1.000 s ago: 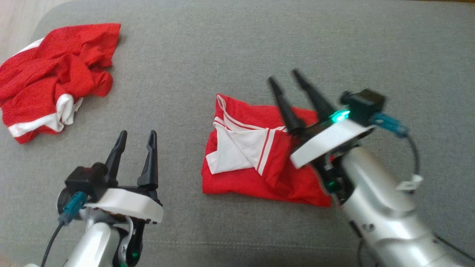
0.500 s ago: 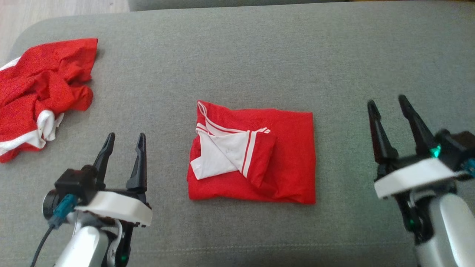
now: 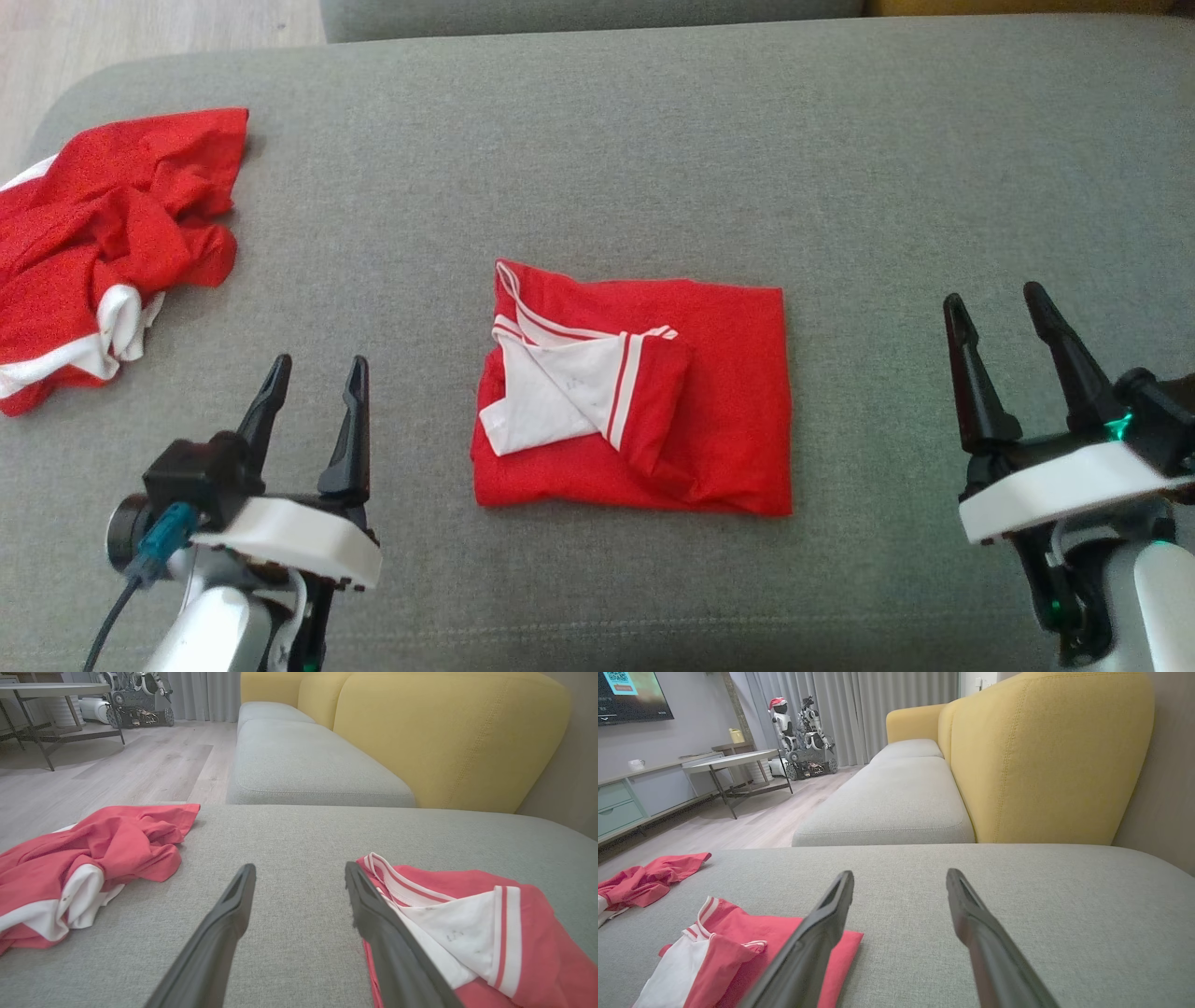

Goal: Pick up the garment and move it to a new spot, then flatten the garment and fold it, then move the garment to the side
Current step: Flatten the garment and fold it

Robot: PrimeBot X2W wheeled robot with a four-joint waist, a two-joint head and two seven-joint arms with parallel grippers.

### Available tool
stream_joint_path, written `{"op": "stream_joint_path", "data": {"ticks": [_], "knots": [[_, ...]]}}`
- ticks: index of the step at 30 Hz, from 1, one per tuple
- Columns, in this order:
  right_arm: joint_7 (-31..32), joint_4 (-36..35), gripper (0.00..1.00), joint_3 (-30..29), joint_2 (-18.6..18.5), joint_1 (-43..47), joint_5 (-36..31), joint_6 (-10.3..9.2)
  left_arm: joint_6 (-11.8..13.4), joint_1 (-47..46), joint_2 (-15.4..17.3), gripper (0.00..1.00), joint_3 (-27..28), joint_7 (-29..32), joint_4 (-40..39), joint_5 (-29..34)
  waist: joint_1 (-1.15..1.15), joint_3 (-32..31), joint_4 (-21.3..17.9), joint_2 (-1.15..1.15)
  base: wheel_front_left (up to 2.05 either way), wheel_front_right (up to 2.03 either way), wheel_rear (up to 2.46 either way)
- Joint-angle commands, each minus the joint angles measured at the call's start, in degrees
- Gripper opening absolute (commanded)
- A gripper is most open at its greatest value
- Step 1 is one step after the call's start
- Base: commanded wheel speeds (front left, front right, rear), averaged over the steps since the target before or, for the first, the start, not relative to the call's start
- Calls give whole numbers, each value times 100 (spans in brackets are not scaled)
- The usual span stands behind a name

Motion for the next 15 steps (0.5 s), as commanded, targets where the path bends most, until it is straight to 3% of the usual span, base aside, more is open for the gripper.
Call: {"op": "stream_joint_path", "data": {"ticks": [1, 15], "knots": [[25, -256, 100, 96, -24, -41, -3, -4, 41, -169, 169, 100, 227, 8, -202, 25, 0, 0, 12, 0, 0, 0, 0], [123, -289, 100, 61, -11, -28, -14, -4, 64, -192, 187, 100, 187, 5, -202, -10, 0, -26, 45, 0, 0, 0, 0]]}}
